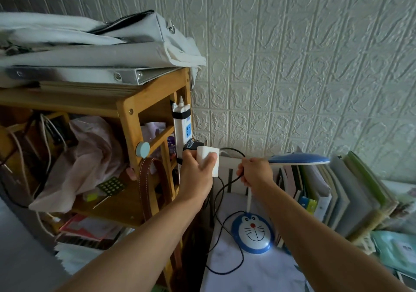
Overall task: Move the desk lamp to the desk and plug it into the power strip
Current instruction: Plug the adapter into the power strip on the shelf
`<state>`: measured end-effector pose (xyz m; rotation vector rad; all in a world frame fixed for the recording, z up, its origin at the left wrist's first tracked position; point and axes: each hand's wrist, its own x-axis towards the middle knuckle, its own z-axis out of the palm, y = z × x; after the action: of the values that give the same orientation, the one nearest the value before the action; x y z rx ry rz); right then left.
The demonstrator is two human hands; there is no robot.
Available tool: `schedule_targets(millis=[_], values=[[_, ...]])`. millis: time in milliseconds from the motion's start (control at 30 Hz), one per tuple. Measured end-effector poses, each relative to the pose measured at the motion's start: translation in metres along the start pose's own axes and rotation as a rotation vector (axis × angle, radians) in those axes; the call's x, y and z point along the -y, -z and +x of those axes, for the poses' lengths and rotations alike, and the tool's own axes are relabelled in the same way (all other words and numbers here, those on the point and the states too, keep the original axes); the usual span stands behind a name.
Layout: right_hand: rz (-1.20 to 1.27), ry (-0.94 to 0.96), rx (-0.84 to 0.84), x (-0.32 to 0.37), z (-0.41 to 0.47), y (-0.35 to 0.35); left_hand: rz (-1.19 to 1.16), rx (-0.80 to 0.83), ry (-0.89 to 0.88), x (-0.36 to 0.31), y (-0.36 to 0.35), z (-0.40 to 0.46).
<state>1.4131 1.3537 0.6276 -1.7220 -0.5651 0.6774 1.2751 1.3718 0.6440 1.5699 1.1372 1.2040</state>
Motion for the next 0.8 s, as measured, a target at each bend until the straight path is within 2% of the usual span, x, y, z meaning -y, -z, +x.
schedule_targets(millis=[167, 267, 333, 400, 533, 700, 800], values=[[-0.167, -0.143, 0.147, -0.001, 0.004, 0.002, -0.23, 0.011, 0.177, -0.007, 0.001, 0.01], [-0.22, -0.022, 0.244, 0.005, 0.004, 0.002, -0.257, 0.01, 0.182, -0.009, 0.002, 0.015], [-0.055, 0.002, 0.345, 0.015, 0.0, 0.002, -0.287, 0.013, 0.179, -0.01, 0.002, 0.018], [0.014, 0.104, 0.394, 0.025, -0.006, 0.001, -0.331, 0.007, 0.197, -0.012, 0.0, 0.022], [-0.04, 0.259, 0.58, 0.038, -0.022, -0.003, -0.347, -0.024, 0.252, -0.016, -0.006, 0.027], [-0.099, 0.33, 0.485, 0.042, -0.019, -0.016, -0.456, -0.041, 0.349, -0.022, -0.016, 0.031], [-0.101, 0.346, 0.429, 0.045, -0.009, -0.02, -0.439, -0.044, 0.319, -0.023, -0.017, 0.033]])
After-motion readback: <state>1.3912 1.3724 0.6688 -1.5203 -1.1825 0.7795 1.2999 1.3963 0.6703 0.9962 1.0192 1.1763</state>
